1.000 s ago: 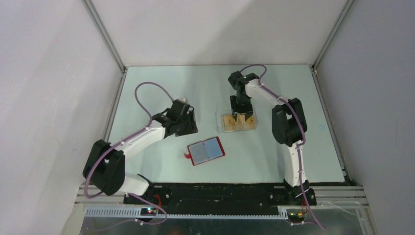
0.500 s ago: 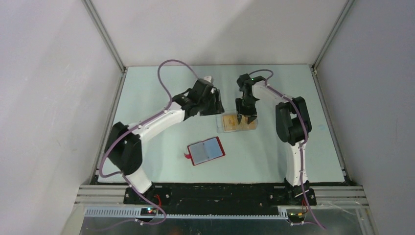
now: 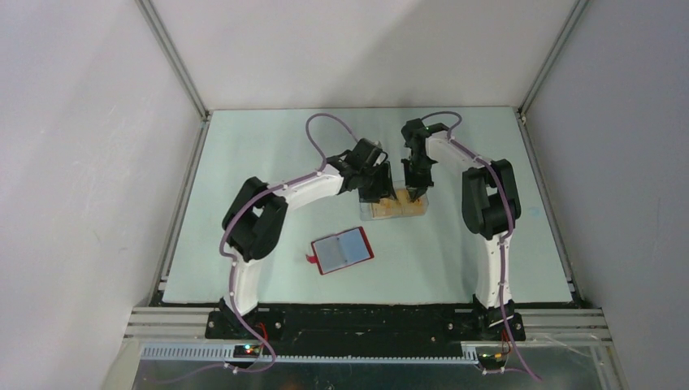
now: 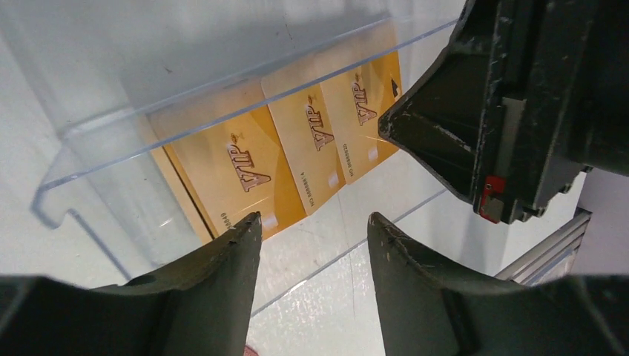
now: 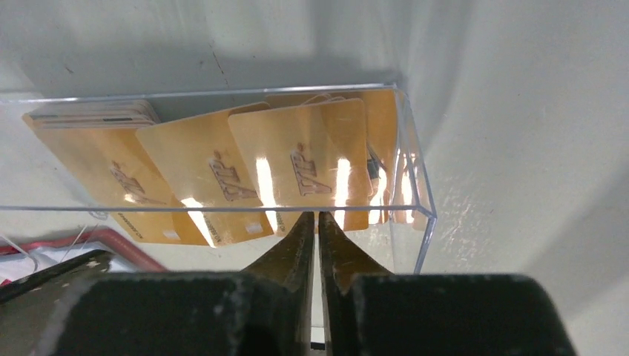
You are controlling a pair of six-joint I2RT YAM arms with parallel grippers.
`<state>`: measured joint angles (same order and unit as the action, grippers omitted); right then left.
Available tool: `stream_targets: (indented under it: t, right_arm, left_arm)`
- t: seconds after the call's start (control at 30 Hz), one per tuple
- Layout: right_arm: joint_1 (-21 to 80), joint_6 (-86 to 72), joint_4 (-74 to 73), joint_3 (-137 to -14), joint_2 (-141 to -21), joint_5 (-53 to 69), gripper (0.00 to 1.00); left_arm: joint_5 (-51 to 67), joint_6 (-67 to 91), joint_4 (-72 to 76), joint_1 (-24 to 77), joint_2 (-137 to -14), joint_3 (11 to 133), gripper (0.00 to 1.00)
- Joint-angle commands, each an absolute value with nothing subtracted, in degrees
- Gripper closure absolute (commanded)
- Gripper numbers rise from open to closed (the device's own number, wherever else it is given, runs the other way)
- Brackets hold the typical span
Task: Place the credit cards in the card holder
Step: Pick up the credit card from the storage box.
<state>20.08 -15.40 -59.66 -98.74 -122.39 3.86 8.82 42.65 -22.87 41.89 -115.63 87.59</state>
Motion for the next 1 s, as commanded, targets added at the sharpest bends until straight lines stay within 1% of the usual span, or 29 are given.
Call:
stream_targets:
  t: [0.0, 0.03, 0.1, 0.5, 0.67, 0.8, 0.97]
  right_arm:
    - [20.3, -14.8, -60.6, -102.0, -124.4, 1.0, 0.92]
    - [20.3, -14.8, -60.7, -102.2, -124.7, 0.5, 0.95]
    - [20.4, -14.8, -60.9, -102.4, -125.6, 0.3, 0.96]
    - [20.5, -15.1, -61.2, -102.1, -129.2, 1.2, 1.00]
    - [20.4, -15.1, -61.3, -101.9, -129.3, 1.1, 1.00]
    - [20.4, -15.1, -61.2, -101.8, -129.3, 1.2, 1.00]
    - [20.4, -15.1, -61.0, -101.4, -129.2, 1.5, 1.00]
  left_arm:
    - [11.5, 45.7, -19.2, 42.0, -117.2, 90.9, 0.42]
    - [11.8, 45.9, -18.7, 42.0, -117.6, 91.0, 0.42]
    - [12.4, 46.5, -17.8, 42.0, -119.1, 91.3, 0.44]
    - [12.6, 48.2, -15.9, 41.3, -122.5, 91.1, 0.47]
    - [12.8, 48.9, -15.7, 41.1, -123.2, 90.6, 0.48]
    - [10.7, 49.4, -15.8, 41.0, -122.8, 89.4, 0.48]
    - [8.8, 50.4, -15.9, 41.0, -123.2, 88.4, 0.47]
